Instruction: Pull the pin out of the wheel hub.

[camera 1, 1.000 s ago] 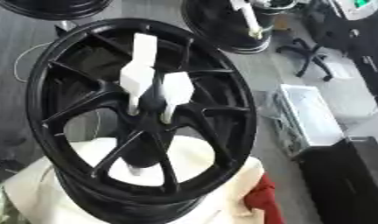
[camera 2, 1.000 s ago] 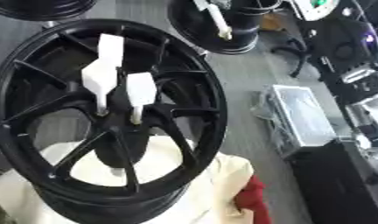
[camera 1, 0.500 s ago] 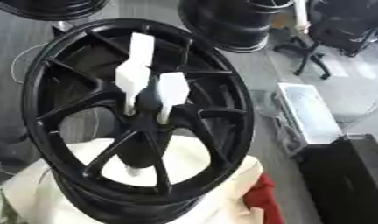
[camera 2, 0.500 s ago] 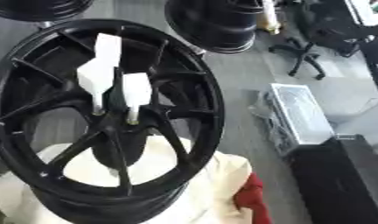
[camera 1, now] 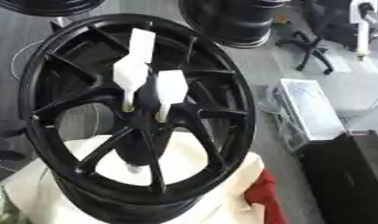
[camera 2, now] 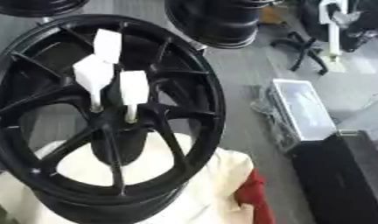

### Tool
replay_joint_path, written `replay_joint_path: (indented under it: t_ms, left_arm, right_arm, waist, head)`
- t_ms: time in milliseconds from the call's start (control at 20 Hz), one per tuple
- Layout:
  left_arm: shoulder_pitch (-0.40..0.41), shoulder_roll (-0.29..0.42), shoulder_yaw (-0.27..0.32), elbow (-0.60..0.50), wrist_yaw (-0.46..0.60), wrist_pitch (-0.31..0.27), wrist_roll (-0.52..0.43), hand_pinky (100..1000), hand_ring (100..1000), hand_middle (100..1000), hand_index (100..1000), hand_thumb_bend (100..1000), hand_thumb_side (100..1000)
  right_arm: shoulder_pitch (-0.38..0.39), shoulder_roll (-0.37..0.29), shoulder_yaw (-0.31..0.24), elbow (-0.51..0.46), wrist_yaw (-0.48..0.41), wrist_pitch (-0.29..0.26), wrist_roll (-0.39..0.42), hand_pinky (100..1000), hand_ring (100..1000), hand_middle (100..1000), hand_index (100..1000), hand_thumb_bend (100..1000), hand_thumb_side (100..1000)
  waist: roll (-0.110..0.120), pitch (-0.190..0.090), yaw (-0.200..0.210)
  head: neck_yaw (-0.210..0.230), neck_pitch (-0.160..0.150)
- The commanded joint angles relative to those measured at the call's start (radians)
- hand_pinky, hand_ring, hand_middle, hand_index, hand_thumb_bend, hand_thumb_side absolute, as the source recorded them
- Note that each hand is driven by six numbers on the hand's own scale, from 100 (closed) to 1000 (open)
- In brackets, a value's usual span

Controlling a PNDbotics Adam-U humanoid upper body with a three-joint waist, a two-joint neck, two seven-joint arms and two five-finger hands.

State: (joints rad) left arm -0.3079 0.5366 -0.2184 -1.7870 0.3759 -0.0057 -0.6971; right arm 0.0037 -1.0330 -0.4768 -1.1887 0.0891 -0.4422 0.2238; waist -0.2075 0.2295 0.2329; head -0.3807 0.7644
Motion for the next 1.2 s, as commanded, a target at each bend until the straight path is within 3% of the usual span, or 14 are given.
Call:
replay_joint_path:
  t_ms: [50,100,150,250,300,550,1200]
  left_arm:
    - [-0.010,0.016,0.010,-0.027,0.002,-0.006,0.005,824,1000,931,766,108,879]
    - [-0.011,0.015,0.010,-0.027,0.003,-0.007,0.006,824,1000,931,766,107,879]
    - [-0.011,0.014,0.011,-0.028,0.003,-0.008,0.007,824,1000,931,766,106,878]
    - [-0.011,0.015,0.013,-0.031,0.003,-0.011,0.009,824,1000,931,766,102,874]
    - [-0.011,0.015,0.014,-0.032,0.004,-0.013,0.010,824,1000,930,766,100,870]
    - [-0.011,0.016,0.015,-0.035,0.008,-0.018,0.012,824,1000,930,766,100,870]
    - [-0.011,0.017,0.013,-0.035,0.001,-0.019,0.009,824,1000,928,766,102,881]
  right_arm:
    - [0.039,0.010,-0.059,0.008,0.024,-0.010,-0.039,808,731,688,787,100,100]
    - [0.055,0.032,-0.072,0.005,0.031,-0.017,-0.036,860,824,798,852,100,100]
    - [0.069,0.051,-0.086,0.000,0.041,-0.020,-0.027,886,863,838,882,100,100]
    - [0.090,0.080,-0.113,-0.014,0.061,-0.021,-0.007,931,920,882,910,100,100]
    - [0.098,0.091,-0.126,-0.021,0.072,-0.018,-0.001,948,936,884,921,100,149]
    - [0.114,0.116,-0.155,-0.041,0.101,-0.003,-0.002,952,931,894,936,100,140]
    - [0.088,0.118,-0.156,-0.063,0.103,0.019,-0.001,959,932,917,929,100,100]
  waist:
    - [0.012,-0.008,-0.005]
    - [0.014,-0.006,-0.006]
    - [0.015,-0.004,-0.005]
    - [0.019,-0.001,-0.005]
    - [0.020,0.000,-0.005]
    - [0.025,0.003,-0.006]
    - [0.023,0.008,-0.004]
  head:
    - [0.005,-0.001]
    - [0.006,-0.002]
    - [0.008,-0.002]
    - [0.012,-0.003]
    - [0.014,-0.003]
    - [0.014,-0.002]
    - [0.020,0.005]
